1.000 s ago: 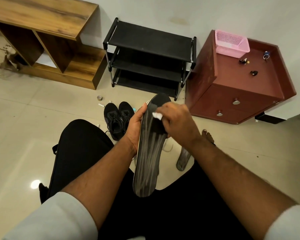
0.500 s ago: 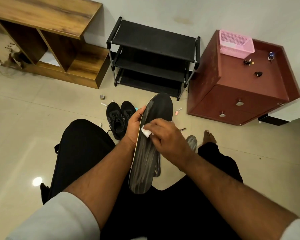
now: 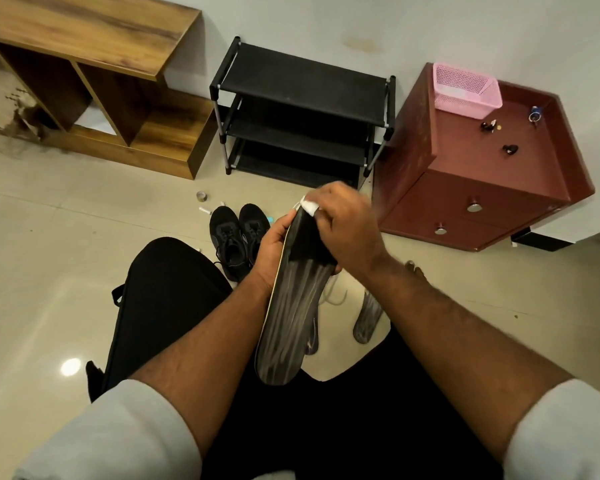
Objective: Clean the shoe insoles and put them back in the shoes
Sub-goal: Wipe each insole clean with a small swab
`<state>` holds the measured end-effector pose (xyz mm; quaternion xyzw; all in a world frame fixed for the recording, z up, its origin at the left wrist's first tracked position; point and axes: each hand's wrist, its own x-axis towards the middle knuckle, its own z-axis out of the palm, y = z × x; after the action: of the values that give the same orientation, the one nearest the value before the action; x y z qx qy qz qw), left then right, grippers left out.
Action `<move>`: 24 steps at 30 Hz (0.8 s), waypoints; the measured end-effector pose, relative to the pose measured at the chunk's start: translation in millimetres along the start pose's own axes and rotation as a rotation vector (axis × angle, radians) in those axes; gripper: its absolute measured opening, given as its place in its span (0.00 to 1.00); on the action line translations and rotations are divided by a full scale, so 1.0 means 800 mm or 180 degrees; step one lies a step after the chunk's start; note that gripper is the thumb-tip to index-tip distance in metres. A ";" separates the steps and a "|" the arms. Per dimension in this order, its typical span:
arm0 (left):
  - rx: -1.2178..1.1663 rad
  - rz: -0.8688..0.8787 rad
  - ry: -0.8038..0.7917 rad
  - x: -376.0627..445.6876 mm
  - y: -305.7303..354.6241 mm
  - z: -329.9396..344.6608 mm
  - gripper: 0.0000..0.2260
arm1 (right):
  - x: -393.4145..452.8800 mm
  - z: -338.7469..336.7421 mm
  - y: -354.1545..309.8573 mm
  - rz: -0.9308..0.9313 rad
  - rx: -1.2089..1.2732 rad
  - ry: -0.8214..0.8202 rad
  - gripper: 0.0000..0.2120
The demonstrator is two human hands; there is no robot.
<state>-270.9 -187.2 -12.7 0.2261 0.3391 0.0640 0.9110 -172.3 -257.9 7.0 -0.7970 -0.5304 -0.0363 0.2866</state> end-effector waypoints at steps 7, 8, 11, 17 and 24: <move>0.0878 0.0662 0.0244 0.009 0.003 -0.015 0.11 | -0.066 0.017 -0.036 -0.0709 -0.0002 -0.0343 0.13; 0.0912 0.0620 0.0232 0.012 0.000 -0.018 0.11 | -0.063 0.015 -0.032 -0.0749 -0.0118 -0.0326 0.13; 0.0448 0.0348 0.0183 0.009 -0.004 -0.009 0.23 | -0.034 0.007 -0.014 -0.0592 -0.0426 -0.0199 0.13; -0.0005 -0.0059 -0.0242 0.001 -0.007 -0.004 0.27 | 0.020 -0.010 0.016 0.0043 -0.0741 0.0082 0.13; -0.0330 0.0272 0.0174 0.010 0.005 -0.007 0.26 | -0.039 0.012 -0.019 -0.0645 -0.0409 -0.0233 0.12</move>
<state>-268.1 -179.5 -19.0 0.1910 0.3501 0.1264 0.9083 -201.4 -274.3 -6.1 -0.7568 -0.6149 -0.0699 0.2103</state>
